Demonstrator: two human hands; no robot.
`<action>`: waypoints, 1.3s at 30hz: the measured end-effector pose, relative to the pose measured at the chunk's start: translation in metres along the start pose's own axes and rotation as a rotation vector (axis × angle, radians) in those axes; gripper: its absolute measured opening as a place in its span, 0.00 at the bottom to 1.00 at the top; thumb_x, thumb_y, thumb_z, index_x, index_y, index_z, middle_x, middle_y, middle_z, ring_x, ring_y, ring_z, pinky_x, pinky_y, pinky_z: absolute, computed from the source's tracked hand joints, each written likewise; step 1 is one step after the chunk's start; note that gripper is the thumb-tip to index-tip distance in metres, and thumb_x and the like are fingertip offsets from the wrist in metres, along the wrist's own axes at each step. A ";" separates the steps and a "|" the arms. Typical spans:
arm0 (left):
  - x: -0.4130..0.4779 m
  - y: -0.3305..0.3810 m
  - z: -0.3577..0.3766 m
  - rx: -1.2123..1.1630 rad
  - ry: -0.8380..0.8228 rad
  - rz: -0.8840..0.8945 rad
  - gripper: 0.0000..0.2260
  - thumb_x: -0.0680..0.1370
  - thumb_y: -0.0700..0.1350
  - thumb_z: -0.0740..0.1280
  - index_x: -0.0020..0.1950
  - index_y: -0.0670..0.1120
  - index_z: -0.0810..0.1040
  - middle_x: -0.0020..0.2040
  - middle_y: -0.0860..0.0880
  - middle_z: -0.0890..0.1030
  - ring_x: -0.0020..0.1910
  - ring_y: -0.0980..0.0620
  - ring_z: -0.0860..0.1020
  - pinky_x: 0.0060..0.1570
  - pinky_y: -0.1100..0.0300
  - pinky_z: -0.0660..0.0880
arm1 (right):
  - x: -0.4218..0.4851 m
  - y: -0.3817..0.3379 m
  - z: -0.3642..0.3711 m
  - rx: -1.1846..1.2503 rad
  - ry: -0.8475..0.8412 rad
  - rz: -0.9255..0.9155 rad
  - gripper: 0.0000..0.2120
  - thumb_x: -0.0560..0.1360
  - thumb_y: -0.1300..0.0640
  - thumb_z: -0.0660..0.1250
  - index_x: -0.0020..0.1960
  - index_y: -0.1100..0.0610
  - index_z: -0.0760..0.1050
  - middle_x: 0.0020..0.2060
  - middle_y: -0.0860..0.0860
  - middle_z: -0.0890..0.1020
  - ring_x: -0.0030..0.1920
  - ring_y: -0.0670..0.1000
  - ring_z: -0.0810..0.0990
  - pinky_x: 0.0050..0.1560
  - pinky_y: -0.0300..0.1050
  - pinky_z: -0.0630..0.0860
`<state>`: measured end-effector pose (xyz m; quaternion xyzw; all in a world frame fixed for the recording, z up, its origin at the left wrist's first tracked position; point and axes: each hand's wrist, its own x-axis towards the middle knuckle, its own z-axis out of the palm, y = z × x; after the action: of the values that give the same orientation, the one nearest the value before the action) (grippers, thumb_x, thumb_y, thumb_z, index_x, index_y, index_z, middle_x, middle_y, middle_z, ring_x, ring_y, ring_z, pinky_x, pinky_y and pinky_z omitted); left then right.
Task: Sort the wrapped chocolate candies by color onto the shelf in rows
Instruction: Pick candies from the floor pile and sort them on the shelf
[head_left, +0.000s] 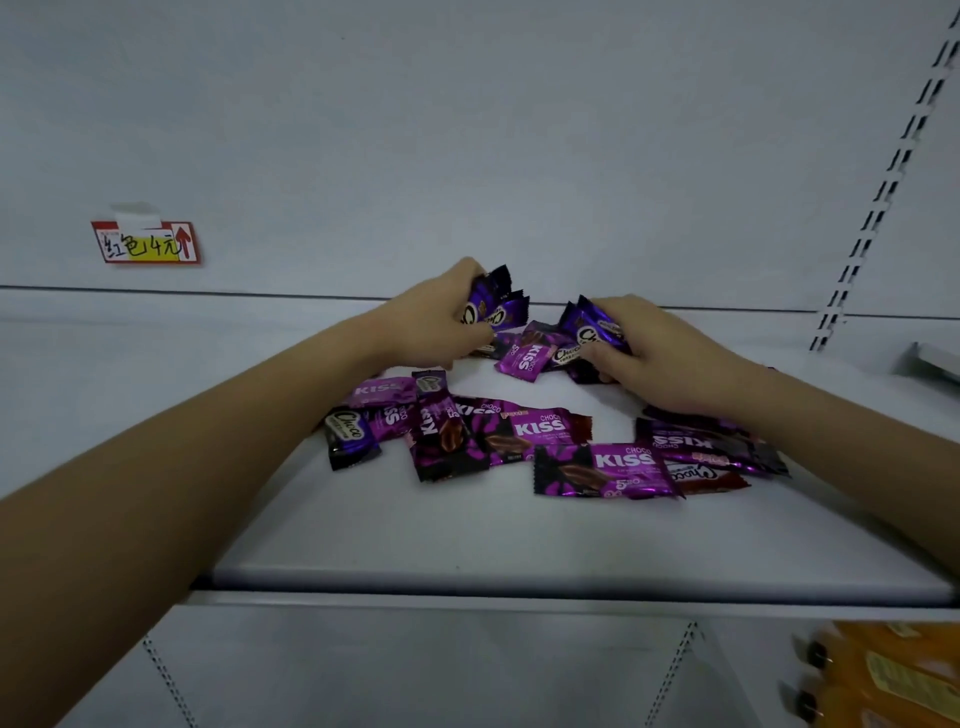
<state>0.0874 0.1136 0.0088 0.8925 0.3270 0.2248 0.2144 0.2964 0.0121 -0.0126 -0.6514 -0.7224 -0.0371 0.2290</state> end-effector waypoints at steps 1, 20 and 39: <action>0.002 -0.002 0.000 0.011 0.025 0.000 0.13 0.78 0.45 0.65 0.59 0.46 0.65 0.44 0.44 0.76 0.34 0.50 0.75 0.33 0.58 0.75 | 0.001 0.000 -0.002 0.047 -0.001 0.040 0.11 0.79 0.51 0.60 0.53 0.59 0.72 0.45 0.54 0.79 0.45 0.54 0.78 0.38 0.44 0.69; -0.129 0.049 -0.041 0.413 0.553 -0.279 0.17 0.76 0.56 0.66 0.54 0.44 0.70 0.46 0.43 0.80 0.44 0.43 0.79 0.44 0.47 0.77 | -0.028 -0.071 -0.052 0.370 0.179 -0.214 0.09 0.78 0.55 0.64 0.55 0.56 0.77 0.39 0.52 0.81 0.35 0.41 0.81 0.31 0.34 0.75; -0.601 -0.006 0.079 0.595 0.808 -1.335 0.16 0.77 0.51 0.67 0.59 0.43 0.70 0.48 0.39 0.78 0.42 0.38 0.75 0.36 0.49 0.71 | -0.178 -0.291 0.225 0.327 -0.468 -0.761 0.23 0.79 0.52 0.61 0.73 0.52 0.64 0.59 0.52 0.77 0.55 0.54 0.76 0.51 0.49 0.74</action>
<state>-0.2842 -0.3100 -0.2152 0.3811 0.8847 0.2575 -0.0761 -0.0375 -0.1163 -0.2099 -0.2867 -0.9383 0.1437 0.1298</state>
